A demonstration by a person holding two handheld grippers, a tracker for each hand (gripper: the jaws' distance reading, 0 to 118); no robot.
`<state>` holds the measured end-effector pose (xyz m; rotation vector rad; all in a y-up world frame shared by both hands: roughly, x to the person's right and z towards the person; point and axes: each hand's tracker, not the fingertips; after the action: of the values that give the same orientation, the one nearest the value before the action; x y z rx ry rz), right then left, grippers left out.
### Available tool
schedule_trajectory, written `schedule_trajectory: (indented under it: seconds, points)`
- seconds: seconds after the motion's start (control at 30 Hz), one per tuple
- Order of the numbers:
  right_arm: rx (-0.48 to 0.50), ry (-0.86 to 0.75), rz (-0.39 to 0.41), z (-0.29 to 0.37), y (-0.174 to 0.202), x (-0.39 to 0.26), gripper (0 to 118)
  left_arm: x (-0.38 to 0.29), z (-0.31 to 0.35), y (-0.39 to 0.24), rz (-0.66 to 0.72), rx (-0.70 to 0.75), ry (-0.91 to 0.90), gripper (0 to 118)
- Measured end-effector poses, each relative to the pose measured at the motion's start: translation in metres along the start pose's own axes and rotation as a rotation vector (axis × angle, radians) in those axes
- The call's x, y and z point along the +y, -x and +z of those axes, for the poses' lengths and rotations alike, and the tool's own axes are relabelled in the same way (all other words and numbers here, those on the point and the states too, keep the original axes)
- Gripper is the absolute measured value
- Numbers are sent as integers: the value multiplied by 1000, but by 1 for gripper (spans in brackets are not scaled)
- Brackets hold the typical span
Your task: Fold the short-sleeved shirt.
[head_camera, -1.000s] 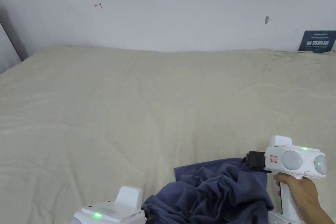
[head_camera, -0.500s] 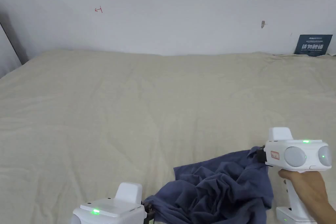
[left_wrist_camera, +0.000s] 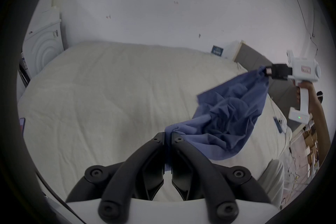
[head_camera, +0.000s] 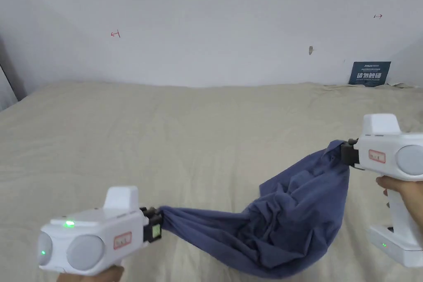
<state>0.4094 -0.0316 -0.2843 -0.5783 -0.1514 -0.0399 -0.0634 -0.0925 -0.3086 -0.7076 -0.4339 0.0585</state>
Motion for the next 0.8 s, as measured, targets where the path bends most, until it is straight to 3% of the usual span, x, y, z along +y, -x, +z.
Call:
schedule_trajectory:
  seconds: [0.5, 0.8]
  points:
    - [-126, -102, -74, 11, -65, 96, 1, 165, 20, 80, 151, 114, -193, 4]
    - [-132, -200, -129, -15, -68, 171, 1, 271, 5, 56, 35, 174, -263, 4]
